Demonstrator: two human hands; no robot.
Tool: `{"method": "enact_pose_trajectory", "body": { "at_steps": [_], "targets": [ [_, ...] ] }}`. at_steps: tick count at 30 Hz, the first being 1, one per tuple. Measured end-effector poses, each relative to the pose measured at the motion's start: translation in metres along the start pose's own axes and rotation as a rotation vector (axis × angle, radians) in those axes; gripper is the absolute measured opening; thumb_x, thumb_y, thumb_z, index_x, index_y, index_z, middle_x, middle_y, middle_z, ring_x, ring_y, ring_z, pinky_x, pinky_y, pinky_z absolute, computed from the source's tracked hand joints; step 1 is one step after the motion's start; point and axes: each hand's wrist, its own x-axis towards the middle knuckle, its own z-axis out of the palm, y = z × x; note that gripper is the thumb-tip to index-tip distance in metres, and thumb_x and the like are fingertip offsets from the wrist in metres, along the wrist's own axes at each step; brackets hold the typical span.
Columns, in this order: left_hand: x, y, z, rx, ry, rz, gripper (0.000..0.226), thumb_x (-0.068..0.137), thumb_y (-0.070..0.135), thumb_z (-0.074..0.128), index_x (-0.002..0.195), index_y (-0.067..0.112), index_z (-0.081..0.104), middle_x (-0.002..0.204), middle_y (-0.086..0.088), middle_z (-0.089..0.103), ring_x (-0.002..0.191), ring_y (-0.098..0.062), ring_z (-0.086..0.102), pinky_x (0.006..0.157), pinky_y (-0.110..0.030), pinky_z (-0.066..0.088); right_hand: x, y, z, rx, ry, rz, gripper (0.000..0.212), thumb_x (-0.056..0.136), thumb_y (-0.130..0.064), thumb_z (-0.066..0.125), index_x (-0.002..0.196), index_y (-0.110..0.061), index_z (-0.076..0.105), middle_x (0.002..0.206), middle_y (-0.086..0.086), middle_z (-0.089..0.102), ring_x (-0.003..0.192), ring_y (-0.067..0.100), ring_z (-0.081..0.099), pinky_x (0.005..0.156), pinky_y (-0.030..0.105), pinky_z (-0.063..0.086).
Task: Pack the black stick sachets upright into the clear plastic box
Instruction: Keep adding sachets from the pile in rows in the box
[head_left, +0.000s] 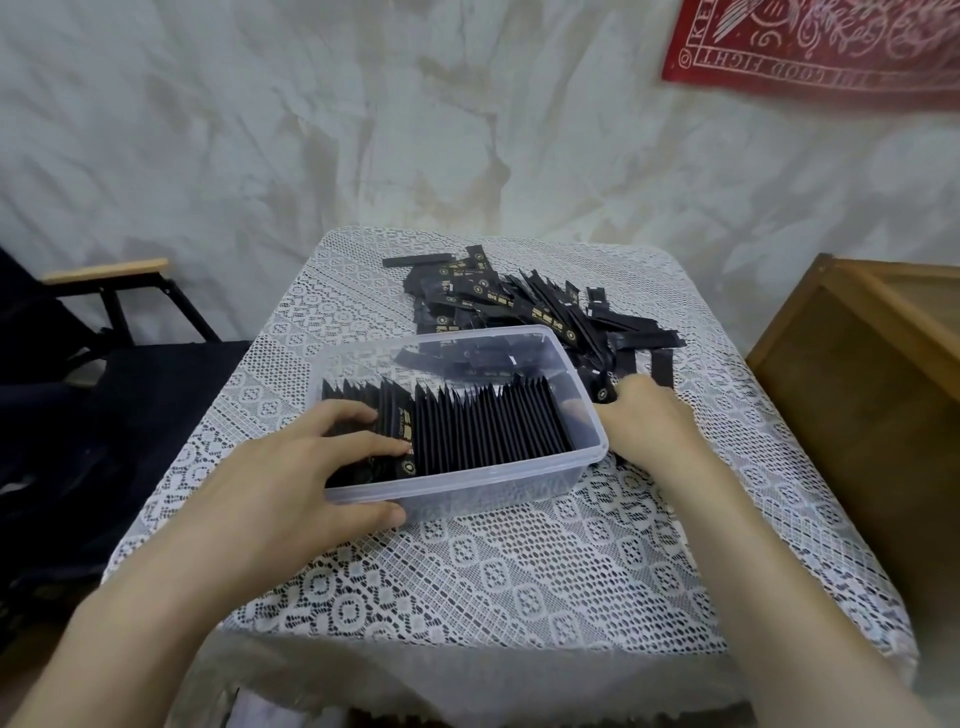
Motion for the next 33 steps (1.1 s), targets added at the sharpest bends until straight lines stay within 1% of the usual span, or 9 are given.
{"method": "enact_pose_trajectory", "body": {
  "at_steps": [5,9,12,17,21,24,27,30,33],
  "targets": [
    [-0.001,0.000,0.001,0.007,0.009,0.011,0.061,0.070,0.088,0.050,0.128,0.068,0.045,0.140,0.045,0.019,0.098,0.002,0.053,0.076,-0.021,0.041,0.001,0.002,0.002,0.142,-0.041,-0.011,0.037,0.085,-0.046,0.069,0.077,-0.013,0.053,0.074,0.002,0.056,0.073,0.026,0.054,0.056,0.030,0.033],
    [-0.001,0.003,0.000,0.011,0.009,0.008,0.064,0.068,0.089,0.047,0.128,0.067,0.046,0.139,0.044,0.021,0.102,0.002,0.052,0.080,-0.024,0.043,0.001,0.000,0.002,0.126,-0.024,-0.018,0.043,0.085,-0.051,0.068,0.086,-0.009,0.062,0.082,0.004,0.065,0.077,0.028,0.060,0.057,0.030,0.036],
    [-0.001,0.004,0.000,-0.002,0.013,0.004,0.065,0.067,0.088,0.048,0.128,0.066,0.047,0.140,0.043,0.022,0.106,0.000,0.052,0.085,-0.028,0.045,0.006,-0.001,0.004,0.142,-0.032,-0.011,0.042,0.082,-0.050,0.068,0.081,-0.010,0.058,0.081,0.006,0.064,0.076,0.028,0.060,0.058,0.031,0.036],
    [-0.001,0.003,0.001,-0.003,0.010,0.000,0.062,0.068,0.088,0.048,0.127,0.067,0.047,0.139,0.044,0.021,0.101,0.003,0.052,0.081,-0.025,0.043,0.006,0.001,0.007,0.243,-0.059,-0.041,0.041,0.066,-0.046,0.066,0.079,-0.008,0.057,0.075,0.005,0.064,0.072,0.027,0.059,0.063,0.034,0.041],
    [0.000,0.004,0.000,0.002,0.013,0.001,0.064,0.067,0.089,0.046,0.127,0.066,0.048,0.140,0.043,0.022,0.098,0.003,0.054,0.078,-0.022,0.041,0.006,0.002,0.006,0.170,-0.047,-0.076,0.037,0.083,-0.043,0.071,0.094,-0.010,0.058,0.086,0.006,0.064,0.082,0.030,0.061,0.062,0.033,0.040],
    [0.000,0.004,0.000,0.005,0.008,-0.002,0.066,0.065,0.090,0.045,0.127,0.067,0.047,0.139,0.044,0.021,0.095,0.004,0.054,0.076,-0.019,0.039,0.010,0.004,0.008,0.157,-0.068,-0.077,0.037,0.084,-0.043,0.072,0.094,-0.008,0.067,0.087,0.008,0.070,0.087,0.031,0.067,0.070,0.034,0.048],
    [-0.001,0.004,0.000,0.007,0.006,-0.005,0.067,0.066,0.090,0.044,0.128,0.066,0.047,0.140,0.043,0.021,0.096,0.004,0.054,0.078,-0.021,0.042,0.012,0.001,0.009,0.166,-0.113,-0.057,0.042,0.074,-0.047,0.070,0.095,-0.011,0.069,0.088,0.008,0.072,0.085,0.030,0.068,0.079,0.041,0.055],
    [-0.001,0.005,-0.001,0.004,0.000,-0.014,0.065,0.066,0.090,0.044,0.127,0.067,0.046,0.140,0.043,0.021,0.095,0.004,0.054,0.079,-0.022,0.043,0.011,-0.001,0.008,0.213,-0.152,-0.061,0.052,0.061,-0.048,0.069,0.093,-0.006,0.072,0.081,0.007,0.075,0.077,0.032,0.070,0.073,0.044,0.057],
    [0.000,0.006,-0.001,0.011,-0.004,-0.015,0.064,0.066,0.090,0.044,0.126,0.069,0.045,0.140,0.044,0.019,0.096,0.004,0.055,0.076,-0.020,0.041,0.007,-0.004,0.005,0.236,-0.151,-0.085,0.046,0.062,-0.043,0.071,0.090,-0.007,0.073,0.083,0.012,0.076,0.088,0.039,0.072,0.079,0.052,0.058]
  ]
}}
